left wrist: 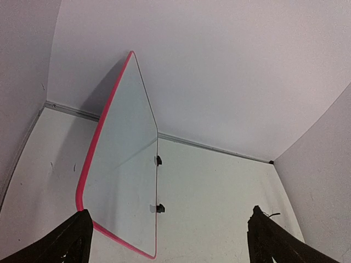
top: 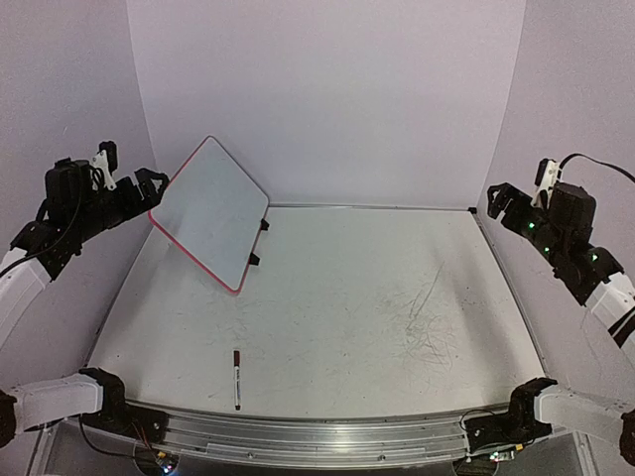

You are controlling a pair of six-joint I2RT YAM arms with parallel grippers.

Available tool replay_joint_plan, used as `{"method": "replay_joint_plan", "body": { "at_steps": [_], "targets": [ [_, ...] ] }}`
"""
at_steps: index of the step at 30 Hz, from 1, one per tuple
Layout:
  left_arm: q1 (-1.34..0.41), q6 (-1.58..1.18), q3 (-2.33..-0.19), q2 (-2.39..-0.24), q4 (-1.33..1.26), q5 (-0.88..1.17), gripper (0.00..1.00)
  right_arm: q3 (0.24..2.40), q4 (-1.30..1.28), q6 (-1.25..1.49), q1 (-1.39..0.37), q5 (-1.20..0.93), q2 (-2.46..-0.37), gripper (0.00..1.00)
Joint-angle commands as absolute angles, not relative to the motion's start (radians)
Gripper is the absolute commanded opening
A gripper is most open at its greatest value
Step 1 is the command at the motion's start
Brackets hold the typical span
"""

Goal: Write a sentence on the whiteboard
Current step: Move the whiteboard to the center of the board.

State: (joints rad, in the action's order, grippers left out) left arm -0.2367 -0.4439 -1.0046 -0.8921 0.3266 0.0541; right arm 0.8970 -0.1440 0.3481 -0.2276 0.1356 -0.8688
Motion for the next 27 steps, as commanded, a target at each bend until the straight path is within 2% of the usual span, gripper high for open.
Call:
{"method": "replay_joint_plan", "body": {
  "at_steps": [1,9,14,20,27],
  "targets": [
    [-0.236,-0.451,-1.045,-0.936,0.363,0.187,0.99,0.882,-0.118,0.36,-0.225,0.122,-0.869,0.98],
    [-0.267,-0.519,-1.1,-1.076,0.368,0.356,0.99,0.858,-0.097,0.351,-0.225,0.061,-0.936,0.98],
    [-0.476,-0.576,-1.161,-1.196,0.37,0.18,1.0,0.826,-0.051,0.366,-0.225,-0.009,-0.969,0.98],
    [-0.702,-0.571,-1.247,-1.39,0.371,-0.017,1.0,0.754,0.076,0.374,-0.227,-0.222,-1.009,0.98],
    [-0.892,-0.677,-1.348,-1.604,0.386,-0.302,0.99,0.721,0.115,0.394,-0.243,-0.267,-1.035,0.98]
  ]
}}
